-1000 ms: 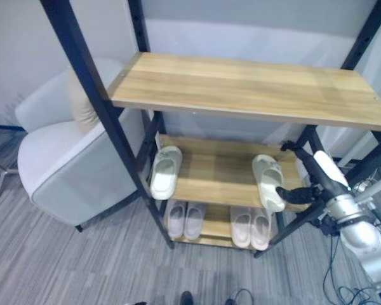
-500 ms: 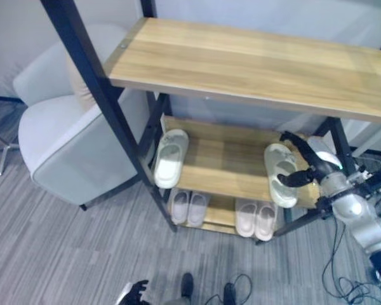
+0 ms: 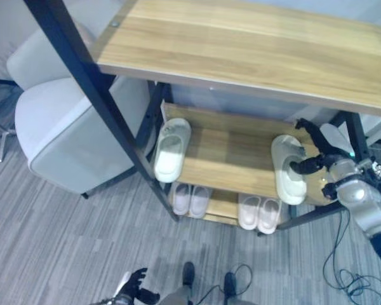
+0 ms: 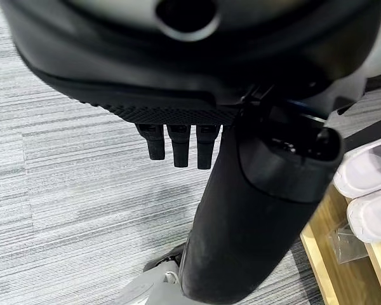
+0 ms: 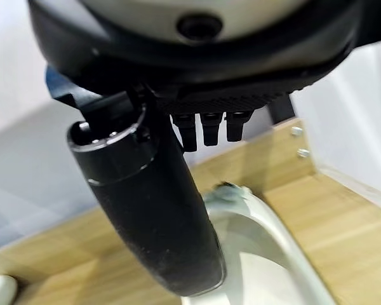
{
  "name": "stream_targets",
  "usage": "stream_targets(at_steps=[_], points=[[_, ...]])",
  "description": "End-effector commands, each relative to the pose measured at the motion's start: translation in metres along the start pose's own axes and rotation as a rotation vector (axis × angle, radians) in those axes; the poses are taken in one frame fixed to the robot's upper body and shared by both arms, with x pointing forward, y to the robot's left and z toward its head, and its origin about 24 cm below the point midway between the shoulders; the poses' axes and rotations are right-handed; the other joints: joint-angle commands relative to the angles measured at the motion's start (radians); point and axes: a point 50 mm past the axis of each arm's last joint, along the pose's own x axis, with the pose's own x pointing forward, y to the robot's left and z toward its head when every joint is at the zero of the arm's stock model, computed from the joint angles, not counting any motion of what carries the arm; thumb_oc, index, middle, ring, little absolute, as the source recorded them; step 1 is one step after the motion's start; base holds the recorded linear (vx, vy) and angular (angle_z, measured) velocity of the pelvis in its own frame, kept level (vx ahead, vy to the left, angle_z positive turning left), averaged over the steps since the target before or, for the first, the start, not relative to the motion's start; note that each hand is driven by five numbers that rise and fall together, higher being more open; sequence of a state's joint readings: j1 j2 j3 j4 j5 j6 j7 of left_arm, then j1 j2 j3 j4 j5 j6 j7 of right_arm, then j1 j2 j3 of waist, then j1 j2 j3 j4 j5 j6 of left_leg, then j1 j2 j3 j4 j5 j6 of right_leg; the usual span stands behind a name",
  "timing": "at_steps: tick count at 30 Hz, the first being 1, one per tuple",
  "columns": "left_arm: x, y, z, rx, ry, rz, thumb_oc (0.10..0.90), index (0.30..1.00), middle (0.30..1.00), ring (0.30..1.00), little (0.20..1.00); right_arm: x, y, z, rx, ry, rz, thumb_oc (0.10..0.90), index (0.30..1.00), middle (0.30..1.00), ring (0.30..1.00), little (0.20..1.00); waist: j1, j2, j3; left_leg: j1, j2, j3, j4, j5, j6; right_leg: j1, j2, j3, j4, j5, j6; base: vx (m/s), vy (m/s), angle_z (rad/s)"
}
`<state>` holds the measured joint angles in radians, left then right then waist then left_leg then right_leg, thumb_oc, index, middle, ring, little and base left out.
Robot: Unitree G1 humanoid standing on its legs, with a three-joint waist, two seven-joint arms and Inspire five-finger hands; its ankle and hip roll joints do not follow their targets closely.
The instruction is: Arrange the slippers neatly on the shoe rack.
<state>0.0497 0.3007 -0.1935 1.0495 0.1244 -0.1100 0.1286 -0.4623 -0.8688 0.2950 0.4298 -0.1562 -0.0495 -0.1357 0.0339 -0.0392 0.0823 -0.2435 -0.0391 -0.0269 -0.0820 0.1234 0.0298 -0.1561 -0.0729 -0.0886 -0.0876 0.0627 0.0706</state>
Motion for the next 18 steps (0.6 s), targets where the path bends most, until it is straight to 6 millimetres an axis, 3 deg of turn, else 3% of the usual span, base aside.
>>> stream_targets(at_steps=[1, 10, 18], points=[[0.004, 0.019, 0.004, 0.033, -0.015, 0.053, 0.800, 0.900, 0.900, 0.900, 0.900, 0.016, -0.037, 0.023, -0.010, -0.088, -0.145, 0.800, 0.900, 0.900, 0.900, 0.900, 0.020, 0.009, -0.059, 0.024, 0.032, -0.015, -0.005, -0.074, -0.053, -0.046, -0.025, 0.031, 0.000, -0.016, 0.046, 0.00, 0.000, 0.00], [0.006, 0.022, 0.012, 0.033, -0.042, 0.064, 0.800, 0.900, 0.900, 0.900, 0.900, 0.018, -0.027, 0.020, -0.015, -0.075, -0.139, 0.800, 0.900, 0.900, 0.900, 0.900, 0.027, 0.005, -0.061, 0.021, 0.032, -0.015, -0.005, -0.075, -0.052, -0.051, -0.027, 0.026, 0.000, -0.016, 0.048, 0.00, 0.000, 0.00], [0.005, 0.022, 0.004, 0.045, -0.010, 0.068, 0.800, 0.900, 0.900, 0.900, 0.900, 0.025, -0.031, 0.023, -0.010, -0.066, -0.174, 0.800, 0.900, 0.900, 0.900, 0.900, 0.037, 0.001, -0.064, 0.009, 0.031, -0.014, -0.005, -0.073, -0.054, -0.063, -0.028, 0.023, 0.000, -0.013, 0.049, 0.00, 0.000, 0.00]])
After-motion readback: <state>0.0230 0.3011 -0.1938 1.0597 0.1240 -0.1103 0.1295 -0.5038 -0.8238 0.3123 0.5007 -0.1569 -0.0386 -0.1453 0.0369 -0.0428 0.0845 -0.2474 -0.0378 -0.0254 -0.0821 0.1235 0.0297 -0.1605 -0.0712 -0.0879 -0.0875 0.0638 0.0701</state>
